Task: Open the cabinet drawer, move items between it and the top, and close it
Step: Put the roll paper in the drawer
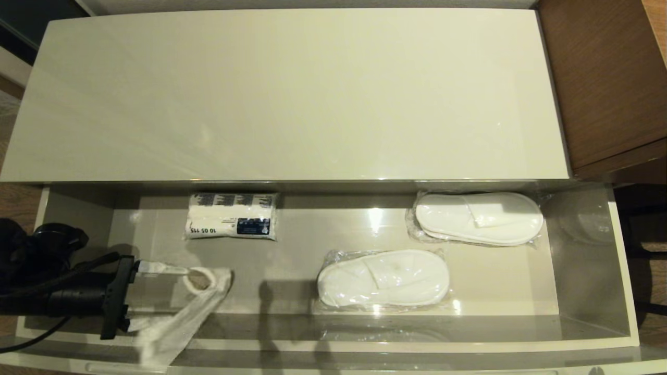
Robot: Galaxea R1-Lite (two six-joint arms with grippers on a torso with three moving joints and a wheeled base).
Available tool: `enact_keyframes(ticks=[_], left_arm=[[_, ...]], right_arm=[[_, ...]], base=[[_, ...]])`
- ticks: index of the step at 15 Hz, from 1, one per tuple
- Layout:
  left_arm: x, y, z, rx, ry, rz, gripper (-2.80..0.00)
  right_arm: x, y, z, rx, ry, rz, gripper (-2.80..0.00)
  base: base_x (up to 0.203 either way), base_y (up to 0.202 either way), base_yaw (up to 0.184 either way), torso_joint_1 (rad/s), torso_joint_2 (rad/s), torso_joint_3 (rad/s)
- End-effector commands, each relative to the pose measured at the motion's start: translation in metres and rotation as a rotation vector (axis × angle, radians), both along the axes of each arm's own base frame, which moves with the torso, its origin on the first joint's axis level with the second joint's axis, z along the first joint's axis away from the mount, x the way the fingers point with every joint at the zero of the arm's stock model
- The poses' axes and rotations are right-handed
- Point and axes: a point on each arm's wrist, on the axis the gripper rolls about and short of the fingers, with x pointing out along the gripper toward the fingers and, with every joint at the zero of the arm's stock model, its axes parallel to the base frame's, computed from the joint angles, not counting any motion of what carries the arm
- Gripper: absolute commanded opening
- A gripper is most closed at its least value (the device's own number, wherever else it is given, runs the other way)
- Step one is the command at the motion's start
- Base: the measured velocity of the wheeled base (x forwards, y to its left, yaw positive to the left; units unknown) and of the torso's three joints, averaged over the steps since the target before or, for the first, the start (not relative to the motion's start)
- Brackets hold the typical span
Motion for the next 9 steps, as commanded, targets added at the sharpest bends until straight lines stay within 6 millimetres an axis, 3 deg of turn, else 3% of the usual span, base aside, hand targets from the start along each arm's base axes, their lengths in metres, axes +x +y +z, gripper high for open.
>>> enact_keyframes(ticks=[1,6,9], left_arm=[[-0.001,0.0,0.002,-0.021,-0.005,0.0,0.0],[-0.007,0.002,0.009,-0.013,-0.029,0.015,0.0],[-0.019,-0.001,0.037,0.028,-0.127,0.023,0.0]], right_arm=[[0.0,0.0,0.0,-0.001,0.001,0.001,-2.8],[0.0,0.0,0.0,-0.001,0.001,0.001,-2.8],[0.0,0.0,0.0,-0.002,0.001,0.001,-2.8]], base=[[0.0,0.0,0.0,0.0,0.0,0.0],[0.0,0.0,0.0,0.0,0.0,0.0],[0.0,0.0,0.0,0.0,0.0,0.0]])
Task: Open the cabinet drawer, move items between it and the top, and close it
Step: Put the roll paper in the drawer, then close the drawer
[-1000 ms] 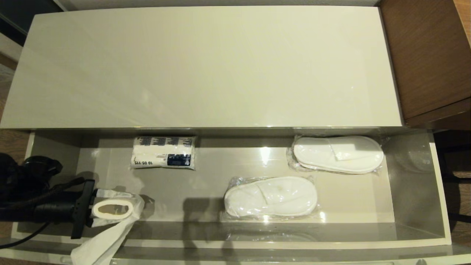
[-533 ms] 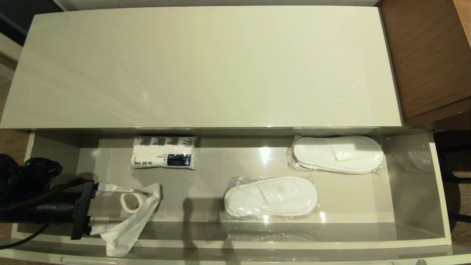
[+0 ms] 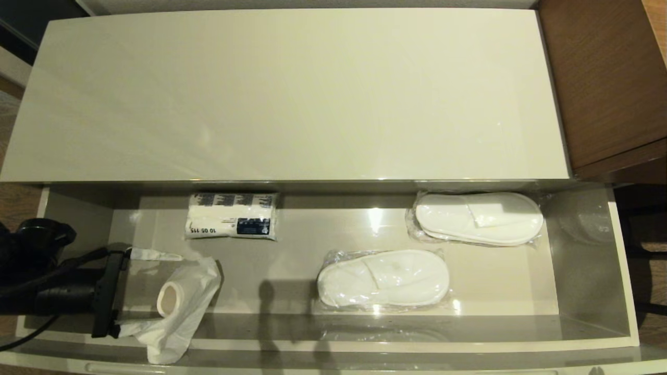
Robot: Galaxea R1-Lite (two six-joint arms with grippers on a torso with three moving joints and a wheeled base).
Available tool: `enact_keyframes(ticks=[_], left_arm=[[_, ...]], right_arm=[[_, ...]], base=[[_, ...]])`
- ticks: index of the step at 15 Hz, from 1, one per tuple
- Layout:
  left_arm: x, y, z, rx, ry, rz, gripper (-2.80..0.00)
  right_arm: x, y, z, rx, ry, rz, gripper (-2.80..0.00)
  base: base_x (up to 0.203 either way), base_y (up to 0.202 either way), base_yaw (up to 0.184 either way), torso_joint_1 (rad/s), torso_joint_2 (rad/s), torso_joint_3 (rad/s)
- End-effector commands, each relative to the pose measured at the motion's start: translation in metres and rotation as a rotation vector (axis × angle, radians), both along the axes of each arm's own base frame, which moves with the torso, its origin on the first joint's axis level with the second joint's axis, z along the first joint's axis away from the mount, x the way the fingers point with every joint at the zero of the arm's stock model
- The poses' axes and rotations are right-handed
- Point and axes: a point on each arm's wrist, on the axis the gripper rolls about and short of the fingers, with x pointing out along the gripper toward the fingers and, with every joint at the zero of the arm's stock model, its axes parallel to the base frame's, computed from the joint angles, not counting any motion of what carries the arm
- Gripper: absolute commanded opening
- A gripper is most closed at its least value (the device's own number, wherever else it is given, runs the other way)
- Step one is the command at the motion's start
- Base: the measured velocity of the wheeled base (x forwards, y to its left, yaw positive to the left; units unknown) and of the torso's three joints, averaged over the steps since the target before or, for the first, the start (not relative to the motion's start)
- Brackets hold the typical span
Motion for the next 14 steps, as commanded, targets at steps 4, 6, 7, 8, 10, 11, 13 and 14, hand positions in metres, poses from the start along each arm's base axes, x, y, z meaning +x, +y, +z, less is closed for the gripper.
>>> enact_keyframes(ticks=[4,6,7,8,10,11,13,14], left_arm=[[-0.056,-0.018,0.102,0.211,-0.38,0.043,0.0],[-0.077,-0.026,0.129,0.294,-0.469,0.071,0.0],[-0.086,-0.029,0.14,0.325,-0.5,0.082,0.0],[-0.094,-0.032,0.147,0.341,-0.517,0.084,0.0],[-0.125,-0.045,0.168,0.387,-0.6,0.078,0.0],[-0.141,-0.051,0.176,0.434,-0.634,0.072,0.0],[-0.159,-0.058,0.178,0.591,-0.679,0.034,0.0],[-0.163,-0.059,0.177,0.695,-0.677,0.024,-2.8]], right_arm=[[0.0,0.0,0.0,-0.002,0.001,0.001,-2.8],[0.0,0.0,0.0,-0.002,0.001,0.001,-2.8],[0.0,0.0,0.0,-0.002,0.001,0.001,-2.8],[0.0,0.0,0.0,-0.002,0.001,0.001,-2.8],[0.0,0.0,0.0,-0.002,0.001,0.001,-2.8],[0.0,0.0,0.0,-0.002,0.001,0.001,-2.8],[0.0,0.0,0.0,-0.002,0.001,0.001,-2.8],[0.0,0.0,0.0,0.0,0.001,0.001,-2.8]], base=[[0.0,0.0,0.0,0.0,0.0,0.0],[0.0,0.0,0.0,0.0,0.0,0.0],[0.0,0.0,0.0,0.0,0.0,0.0],[0.0,0.0,0.0,0.0,0.0,0.0],[0.0,0.0,0.0,0.0,0.0,0.0],[0.0,0.0,0.0,0.0,0.0,0.0],[0.0,0.0,0.0,0.0,0.0,0.0],[0.0,0.0,0.0,0.0,0.0,0.0]])
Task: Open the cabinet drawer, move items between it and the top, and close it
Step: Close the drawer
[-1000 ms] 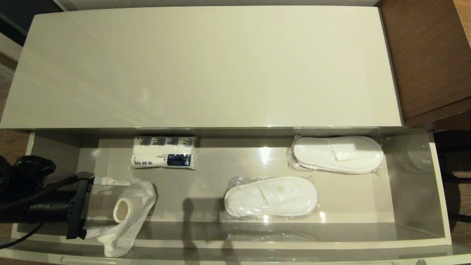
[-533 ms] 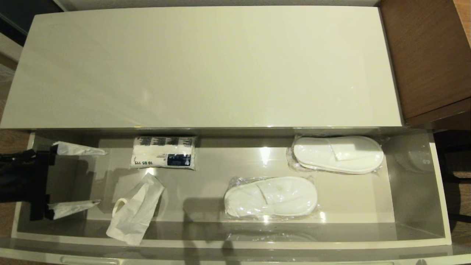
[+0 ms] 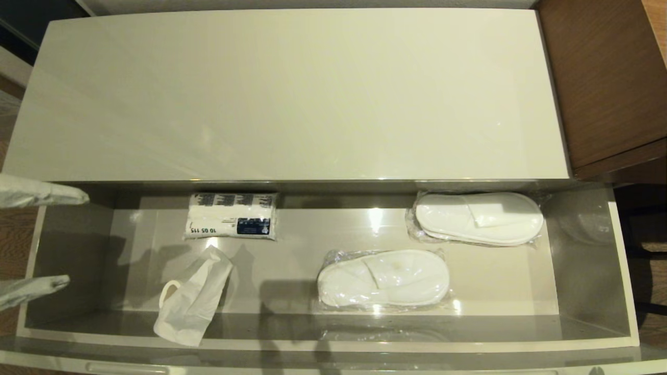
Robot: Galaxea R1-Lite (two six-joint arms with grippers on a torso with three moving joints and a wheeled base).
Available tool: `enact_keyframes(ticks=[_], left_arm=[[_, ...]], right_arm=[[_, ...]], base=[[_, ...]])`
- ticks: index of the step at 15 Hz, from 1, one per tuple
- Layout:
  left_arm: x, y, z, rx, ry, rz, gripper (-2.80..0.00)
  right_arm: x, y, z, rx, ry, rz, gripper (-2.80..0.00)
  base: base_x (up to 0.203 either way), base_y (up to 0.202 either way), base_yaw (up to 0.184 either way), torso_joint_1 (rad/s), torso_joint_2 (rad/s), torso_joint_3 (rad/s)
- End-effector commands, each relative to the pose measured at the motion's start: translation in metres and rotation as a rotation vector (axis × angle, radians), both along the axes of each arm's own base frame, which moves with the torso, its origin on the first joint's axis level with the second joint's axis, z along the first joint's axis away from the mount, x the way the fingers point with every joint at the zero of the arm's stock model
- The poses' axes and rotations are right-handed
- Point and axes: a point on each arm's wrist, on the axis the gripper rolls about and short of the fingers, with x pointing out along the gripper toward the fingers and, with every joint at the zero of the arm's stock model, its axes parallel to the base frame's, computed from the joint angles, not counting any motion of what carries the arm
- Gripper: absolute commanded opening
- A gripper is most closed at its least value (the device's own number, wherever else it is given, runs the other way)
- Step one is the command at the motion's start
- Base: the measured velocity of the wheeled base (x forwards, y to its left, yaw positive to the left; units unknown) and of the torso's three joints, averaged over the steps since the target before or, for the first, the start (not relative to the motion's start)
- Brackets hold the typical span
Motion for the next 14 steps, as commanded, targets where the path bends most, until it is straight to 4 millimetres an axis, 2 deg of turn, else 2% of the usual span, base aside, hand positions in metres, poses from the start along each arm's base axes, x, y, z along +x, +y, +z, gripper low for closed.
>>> enact_keyframes(ticks=[1,2,5,7,9,11,14], left_arm=[[-0.024,-0.007,0.005,0.227,-0.059,0.043,-2.8],[-0.029,-0.008,0.008,0.296,-0.072,0.073,-2.8],[-0.036,-0.01,0.012,0.321,-0.101,0.079,-2.8],[-0.07,-0.021,0.021,0.387,-0.217,0.1,-2.8],[-0.118,-0.036,0.018,0.501,-0.343,0.128,-2.8],[-0.146,-0.045,0.012,0.582,-0.41,0.147,-2.8],[-0.148,-0.045,0.01,0.612,-0.41,0.157,-2.8]], right_arm=[[0.0,0.0,0.0,0.0,0.001,0.001,-2.8],[0.0,0.0,0.0,0.0,0.001,0.001,-2.8],[0.0,0.0,0.0,0.0,0.001,0.001,-2.8],[0.0,0.0,0.0,0.002,0.001,0.001,-2.8],[0.0,0.0,0.0,0.001,0.001,0.001,-2.8],[0.0,0.0,-0.001,0.003,0.002,0.001,-2.8],[0.0,0.0,-0.001,0.005,0.002,0.001,-2.8]], base=[[0.0,0.0,0.0,0.0,0.0,0.0],[0.0,0.0,0.0,0.0,0.0,0.0],[0.0,0.0,0.0,0.0,0.0,0.0],[0.0,0.0,0.0,0.0,0.0,0.0],[0.0,0.0,0.0,0.0,0.0,0.0],[0.0,0.0,0.0,0.0,0.0,0.0],[0.0,0.0,0.0,0.0,0.0,0.0]])
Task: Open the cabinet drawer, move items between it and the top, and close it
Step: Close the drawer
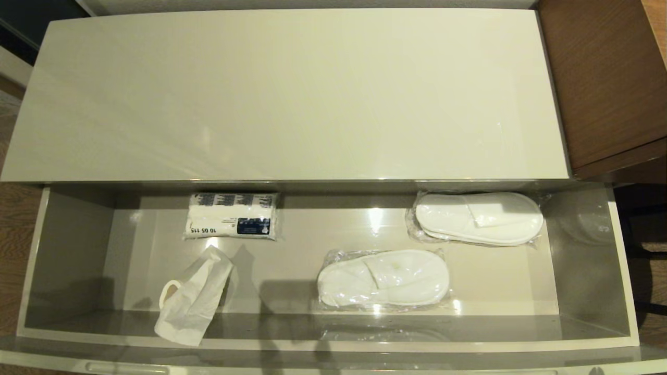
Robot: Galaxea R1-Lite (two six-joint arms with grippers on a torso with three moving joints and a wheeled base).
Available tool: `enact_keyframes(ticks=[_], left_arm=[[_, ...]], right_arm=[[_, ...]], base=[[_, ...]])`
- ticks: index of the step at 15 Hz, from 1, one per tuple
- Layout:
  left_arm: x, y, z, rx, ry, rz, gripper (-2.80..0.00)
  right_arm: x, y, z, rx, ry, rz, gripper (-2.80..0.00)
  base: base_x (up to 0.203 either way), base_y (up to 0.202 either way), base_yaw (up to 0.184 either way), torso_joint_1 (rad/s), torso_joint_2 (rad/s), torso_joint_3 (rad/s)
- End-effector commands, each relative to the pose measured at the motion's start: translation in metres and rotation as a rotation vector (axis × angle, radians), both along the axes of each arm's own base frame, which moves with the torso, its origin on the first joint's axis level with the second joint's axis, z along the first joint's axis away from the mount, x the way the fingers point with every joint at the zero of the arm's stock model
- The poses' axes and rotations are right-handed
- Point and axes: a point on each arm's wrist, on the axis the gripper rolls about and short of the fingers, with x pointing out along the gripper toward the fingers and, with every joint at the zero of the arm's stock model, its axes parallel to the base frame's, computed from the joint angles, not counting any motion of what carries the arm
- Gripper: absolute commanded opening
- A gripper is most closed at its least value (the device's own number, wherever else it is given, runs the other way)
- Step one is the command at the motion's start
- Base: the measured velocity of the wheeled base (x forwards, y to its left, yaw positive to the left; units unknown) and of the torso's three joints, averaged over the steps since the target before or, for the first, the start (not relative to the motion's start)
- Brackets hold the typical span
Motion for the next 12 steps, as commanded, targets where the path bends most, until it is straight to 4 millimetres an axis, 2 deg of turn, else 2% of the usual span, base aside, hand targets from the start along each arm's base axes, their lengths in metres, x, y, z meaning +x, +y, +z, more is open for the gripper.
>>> enact_keyframes(ticks=[1,3,5,8,12], left_arm=[[-0.016,-0.004,-0.013,0.064,-0.03,0.042,-2.8],[-0.036,-0.01,-0.046,0.153,-0.05,0.106,-2.8],[-0.045,-0.012,-0.075,0.214,-0.061,0.141,-2.8],[-0.04,-0.006,-0.079,0.291,-0.067,0.161,-2.8],[-0.04,0.004,-0.082,0.306,-0.05,0.154,-2.8]], right_arm=[[0.0,0.0,0.0,0.002,0.001,0.001,-2.8],[0.0,0.0,0.0,0.002,0.001,0.001,-2.8],[0.0,0.0,0.0,0.004,0.001,0.001,-2.8],[0.0,0.0,0.0,0.005,0.001,0.001,-2.8],[0.0,0.0,-0.001,0.011,0.004,-0.002,-2.8]], base=[[0.0,0.0,0.0,0.0,0.0,0.0],[0.0,0.0,0.0,0.0,0.0,0.0],[0.0,0.0,0.0,0.0,0.0,0.0],[0.0,0.0,0.0,0.0,0.0,0.0],[0.0,0.0,0.0,0.0,0.0,0.0]])
